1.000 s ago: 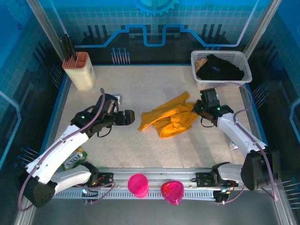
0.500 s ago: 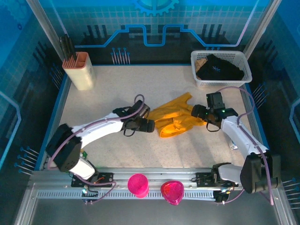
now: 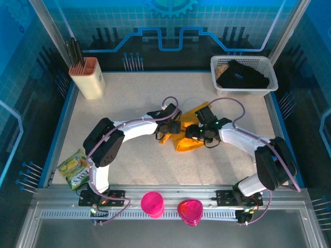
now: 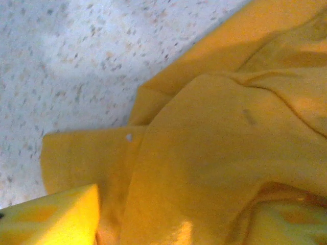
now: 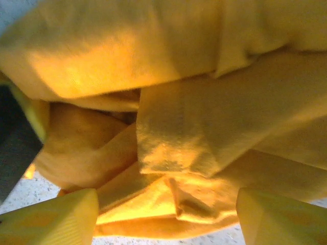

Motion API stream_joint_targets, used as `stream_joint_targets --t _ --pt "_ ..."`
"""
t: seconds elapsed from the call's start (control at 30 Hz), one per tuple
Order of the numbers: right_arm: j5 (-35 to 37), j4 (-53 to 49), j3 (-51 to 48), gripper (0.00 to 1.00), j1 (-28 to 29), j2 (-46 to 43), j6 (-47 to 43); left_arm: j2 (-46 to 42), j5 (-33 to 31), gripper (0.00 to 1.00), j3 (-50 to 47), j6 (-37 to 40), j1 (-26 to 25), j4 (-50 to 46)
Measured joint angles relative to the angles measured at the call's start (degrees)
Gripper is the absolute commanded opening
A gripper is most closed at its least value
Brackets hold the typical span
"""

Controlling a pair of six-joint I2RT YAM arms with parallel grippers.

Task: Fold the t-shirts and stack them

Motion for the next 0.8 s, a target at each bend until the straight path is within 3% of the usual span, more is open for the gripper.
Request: stream_joint_targets --t 0.07,0.17,0.33,0.4,0.57,0.8 --pt "0.0 1.6 0.3 0.66 1.5 2.5 1.6 0.8 -0.1 0.27 0.8 0.1 0.2 0.6" --pt "0.3 3.6 0.4 0.56 3.4 4.4 4.1 1.9 0.0 0.00 1.1 0.1 0.4 1.4" --pt "1.2 6.9 0.3 0.11 5.1 4.6 8.3 2.5 0.2 0.00 1.1 0.3 1.3 2.1" --pt "2.0 7.6 0.1 0.00 5.5 4.5 9.1 2.5 0.2 0.00 1.1 0.3 1.8 2.2" --pt "4.7 7.5 -3.1 0.00 5.6 0.6 10.4 2.5 0.2 0.00 1.1 0.9 3.6 2.3" --pt "10.0 0.4 -5.5 0.00 5.6 -13.4 9.2 1.5 0.2 0.00 4.7 4.2 7.9 0.6"
